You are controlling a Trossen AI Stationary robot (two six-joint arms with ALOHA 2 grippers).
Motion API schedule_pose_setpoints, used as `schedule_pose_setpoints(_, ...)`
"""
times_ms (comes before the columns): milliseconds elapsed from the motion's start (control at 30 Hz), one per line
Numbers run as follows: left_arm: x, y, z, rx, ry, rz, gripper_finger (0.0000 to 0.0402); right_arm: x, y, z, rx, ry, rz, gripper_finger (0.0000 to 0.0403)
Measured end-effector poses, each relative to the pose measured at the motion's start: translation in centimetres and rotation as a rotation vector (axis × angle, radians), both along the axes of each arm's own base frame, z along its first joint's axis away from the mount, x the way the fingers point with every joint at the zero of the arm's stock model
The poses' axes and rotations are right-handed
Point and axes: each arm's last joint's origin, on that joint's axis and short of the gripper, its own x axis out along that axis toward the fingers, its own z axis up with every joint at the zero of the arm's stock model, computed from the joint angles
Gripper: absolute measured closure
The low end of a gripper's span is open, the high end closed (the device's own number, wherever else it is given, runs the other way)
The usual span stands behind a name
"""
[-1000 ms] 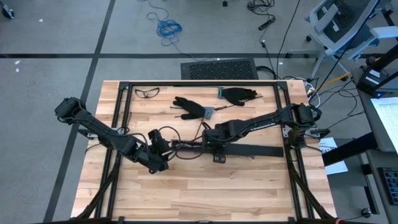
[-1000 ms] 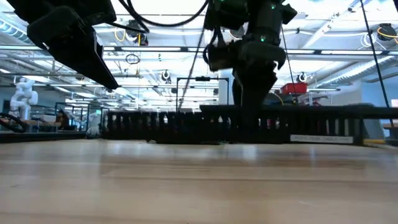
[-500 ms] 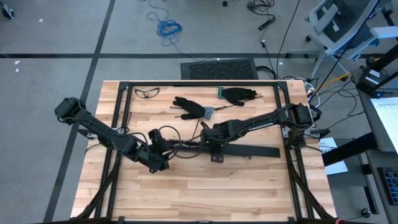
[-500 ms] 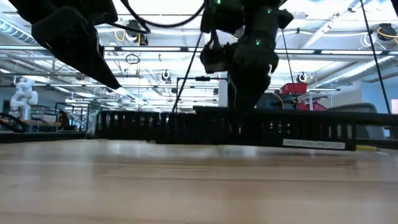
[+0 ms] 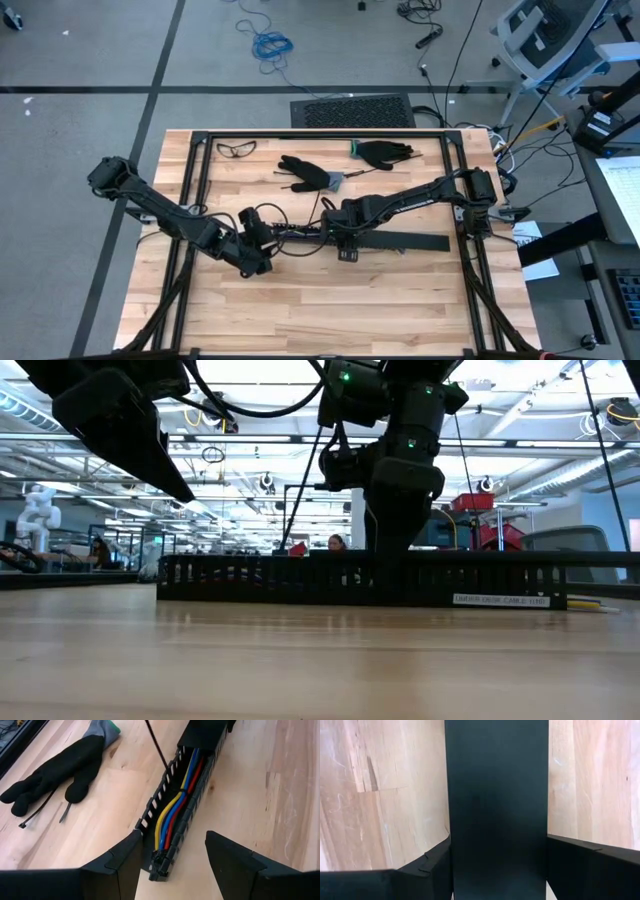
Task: Ziptie cables
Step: Insert the black cover of the black cable duct
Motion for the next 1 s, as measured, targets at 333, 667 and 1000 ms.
schedule_pose_setpoints(333,0.7,0.4,0.2,-0.041,-0.038,0.004,0.0189,0.0,-0.1,0.0,-0.003,-0.005,-0.002,0.0169)
schedule_pose_setpoints(667,4.8,4.5,2.2,-0.191,-0.264,-0.13,0.0189,0.1,-0.1,0.1,-0.002,-0.014,-0.002,0.0169)
schedule_pose_setpoints(1000,4.0,5.1,-2.9,-0.407,-0.323,-0.038,0.0239,0.1,-0.1,0.1,-0.01,-0.017,0.022,0.0169)
